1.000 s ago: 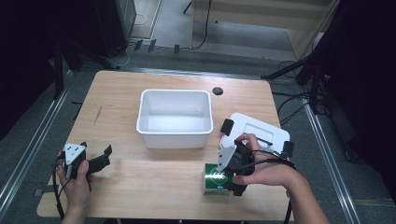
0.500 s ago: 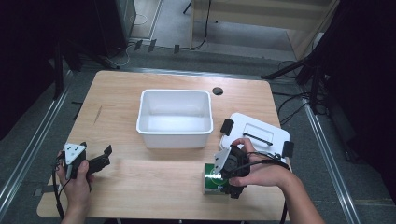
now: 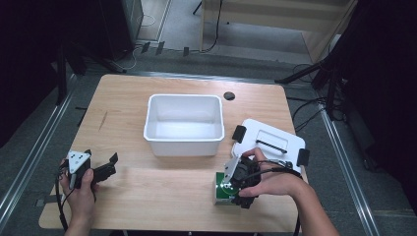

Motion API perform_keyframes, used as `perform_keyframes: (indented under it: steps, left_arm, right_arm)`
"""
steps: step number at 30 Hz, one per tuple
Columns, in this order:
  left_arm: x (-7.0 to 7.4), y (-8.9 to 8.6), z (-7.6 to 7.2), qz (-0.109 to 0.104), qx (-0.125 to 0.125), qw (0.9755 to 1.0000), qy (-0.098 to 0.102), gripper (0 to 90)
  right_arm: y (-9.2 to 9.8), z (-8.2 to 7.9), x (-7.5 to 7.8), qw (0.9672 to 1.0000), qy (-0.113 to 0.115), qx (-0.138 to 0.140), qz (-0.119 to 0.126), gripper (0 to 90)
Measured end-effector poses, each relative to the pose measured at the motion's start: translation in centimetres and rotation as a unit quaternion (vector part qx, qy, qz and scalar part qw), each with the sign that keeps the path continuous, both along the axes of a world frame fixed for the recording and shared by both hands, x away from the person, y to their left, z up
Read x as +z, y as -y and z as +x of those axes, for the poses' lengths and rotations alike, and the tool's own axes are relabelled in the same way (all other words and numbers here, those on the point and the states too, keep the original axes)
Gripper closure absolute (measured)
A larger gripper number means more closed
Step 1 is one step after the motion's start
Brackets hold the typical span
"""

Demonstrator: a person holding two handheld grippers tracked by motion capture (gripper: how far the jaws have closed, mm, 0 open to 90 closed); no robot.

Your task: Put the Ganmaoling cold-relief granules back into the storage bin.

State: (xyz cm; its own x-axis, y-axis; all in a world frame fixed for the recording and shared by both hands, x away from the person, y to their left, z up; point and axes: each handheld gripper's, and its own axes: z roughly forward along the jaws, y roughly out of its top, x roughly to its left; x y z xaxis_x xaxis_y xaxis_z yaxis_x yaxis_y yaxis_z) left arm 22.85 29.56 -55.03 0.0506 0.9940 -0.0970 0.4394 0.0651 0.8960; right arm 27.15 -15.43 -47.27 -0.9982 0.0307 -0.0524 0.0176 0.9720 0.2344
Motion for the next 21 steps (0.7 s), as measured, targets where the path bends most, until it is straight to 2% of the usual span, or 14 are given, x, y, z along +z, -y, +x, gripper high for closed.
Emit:
perform_keyframes:
  steps: [2,5,9,12,21]
  left_arm:
    - [0.00,-0.02,0.00,0.000,0.000,1.0000,0.000,8.1]
    - [0.00,-0.02,0.00,0.000,0.000,1.0000,0.000,8.1]
    - [0.01,-0.02,0.00,0.000,0.000,1.0000,-0.001,8.1]
    - [-0.01,-0.03,0.02,-0.001,0.001,1.0000,0.000,8.1]
    - [-0.01,-0.03,0.03,-0.001,0.001,1.0000,0.000,8.1]
  right_arm:
    - [-0.13,-0.07,-0.28,1.0000,0.004,0.000,-0.005,4.6]
    - [-0.37,-0.02,-0.59,0.9999,-0.004,-0.009,-0.011,4.8]
    - [-0.54,-0.15,-0.80,0.9999,0.002,-0.005,-0.010,7.8]
    - [-0.50,-0.31,-0.55,1.0000,0.002,-0.002,-0.007,14.5]
    - [-0.37,-0.15,0.18,0.9999,0.010,0.002,-0.003,15.9]
